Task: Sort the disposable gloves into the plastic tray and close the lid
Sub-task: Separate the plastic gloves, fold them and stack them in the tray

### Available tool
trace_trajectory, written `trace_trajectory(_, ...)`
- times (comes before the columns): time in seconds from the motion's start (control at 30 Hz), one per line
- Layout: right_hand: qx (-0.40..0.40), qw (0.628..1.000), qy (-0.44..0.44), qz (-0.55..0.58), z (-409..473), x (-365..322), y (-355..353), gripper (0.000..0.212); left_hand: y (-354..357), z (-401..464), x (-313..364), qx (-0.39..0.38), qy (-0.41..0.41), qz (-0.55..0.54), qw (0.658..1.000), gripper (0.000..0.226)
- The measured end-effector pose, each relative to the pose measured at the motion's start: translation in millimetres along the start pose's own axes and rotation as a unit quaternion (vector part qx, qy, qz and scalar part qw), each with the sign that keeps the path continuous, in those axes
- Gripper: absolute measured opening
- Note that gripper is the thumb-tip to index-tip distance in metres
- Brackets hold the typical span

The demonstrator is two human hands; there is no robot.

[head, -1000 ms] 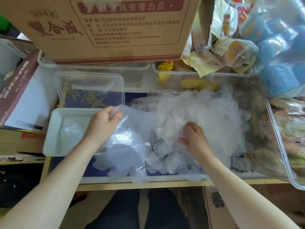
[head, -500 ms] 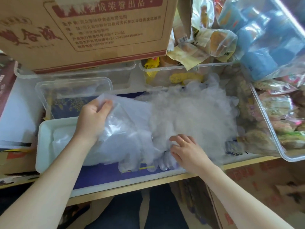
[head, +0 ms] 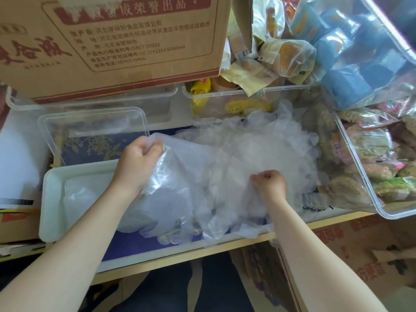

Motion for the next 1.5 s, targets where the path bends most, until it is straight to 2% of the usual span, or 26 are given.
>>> trace_trajectory(0.1,-0.015,0.999,-0.026,0.039,-1,-13,-10,0.022,-12,2,11,0.035,0.024,0.014,0.999,0.038)
trace_trajectory(0.17,-0.032,0.991,-0.036,0.125,-8,-24,-17,0.026,-19,1,19,0.055,0.034,0.023,0.998,0.033)
trace_trajectory(0.27,-0.097,0.943,-0.041,0.316,-28,-50,-25,0.033,-24,-1,32,0.080,0.050,0.011,0.995,0.030)
trace_trajectory(0.37,-0.138,0.922,-0.072,0.354,-52,-79,-34,0.032,-25,-4,44,0.105,0.043,0.041,0.993,0.031)
trace_trajectory(0.47,-0.061,0.947,-0.157,0.273,-79,-104,-51,0.010,-22,-3,57,0.095,0.053,0.036,0.993,0.032)
trace_trajectory(0.57,0.027,0.952,-0.274,0.137,-105,-131,-65,0.025,-14,0,69,0.073,0.069,0.019,0.995,0.036)
trace_trajectory(0.63,0.036,0.941,-0.331,0.064,-123,-148,-66,0.028,-6,4,77,0.053,0.083,0.000,0.995,0.036)
trace_trajectory(0.7,-0.021,0.936,-0.352,0.015,-134,-162,-59,0.031,2,7,84,0.033,0.102,-0.019,0.994,0.038)
trace_trajectory(0.8,-0.219,0.926,-0.304,0.032,-145,-170,-40,0.040,14,9,94,-0.015,0.131,-0.017,0.991,0.040)
trace_trajectory(0.83,-0.267,0.918,-0.294,0.010,-150,-172,-35,0.042,17,8,99,-0.034,0.142,-0.017,0.989,0.039)
trace_trajectory(0.87,-0.282,0.910,-0.302,-0.037,-154,-175,-33,0.044,21,8,102,-0.057,0.151,-0.022,0.987,0.037)
trace_trajectory(0.93,-0.220,0.895,-0.359,-0.150,-158,-186,-36,0.036,27,7,108,-0.096,0.155,-0.024,0.983,0.033)
trace_trajectory(1.03,-0.074,0.886,-0.413,-0.199,-157,-204,-50,0.003,35,0,117,-0.147,0.156,-0.050,0.975,0.020)
trace_trajectory(1.1,-0.004,0.867,-0.440,-0.233,-158,-212,-53,0.013,42,-3,120,-0.188,0.168,-0.071,0.965,0.023)
trace_trajectory(1.2,0.093,0.814,-0.502,-0.279,-169,-224,-58,0.019,45,-7,123,-0.212,0.179,-0.074,0.958,0.054)
trace_trajectory(1.27,0.100,0.756,-0.573,-0.301,-182,-232,-57,0.025,46,-7,126,-0.210,0.184,-0.065,0.958,0.052)
trace_trajectory(1.3,0.066,0.735,-0.607,-0.295,-187,-234,-55,0.027,46,-7,128,-0.202,0.181,-0.068,0.960,0.043)
trace_trajectory(1.33,0.010,0.729,-0.627,-0.275,-191,-236,-54,0.026,45,-6,128,-0.193,0.176,-0.075,0.962,0.030)
trace_trajectory(1.37,-0.054,0.739,-0.625,-0.244,-193,-237,-53,0.022,44,-5,129,-0.185,0.174,-0.083,0.964,0.020)
trace_trajectory(1.43,-0.149,0.791,-0.569,-0.169,-188,-238,-54,0.010,41,-1,129,-0.177,0.173,-0.092,0.964,0.012)
trace_trajectory(1.5,-0.194,0.837,-0.497,-0.119,-175,-234,-50,0.014,37,-2,132,-0.171,0.180,-0.100,0.964,0.020)
Point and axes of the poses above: each hand's wrist, its own z-axis towards the middle knuckle, its own y-axis out of the palm, x = y × z, the point moved 7 cm from there along z, towards the middle knuckle, and after that the axes turned 14 degrees about -x, right-handed, at the moved point
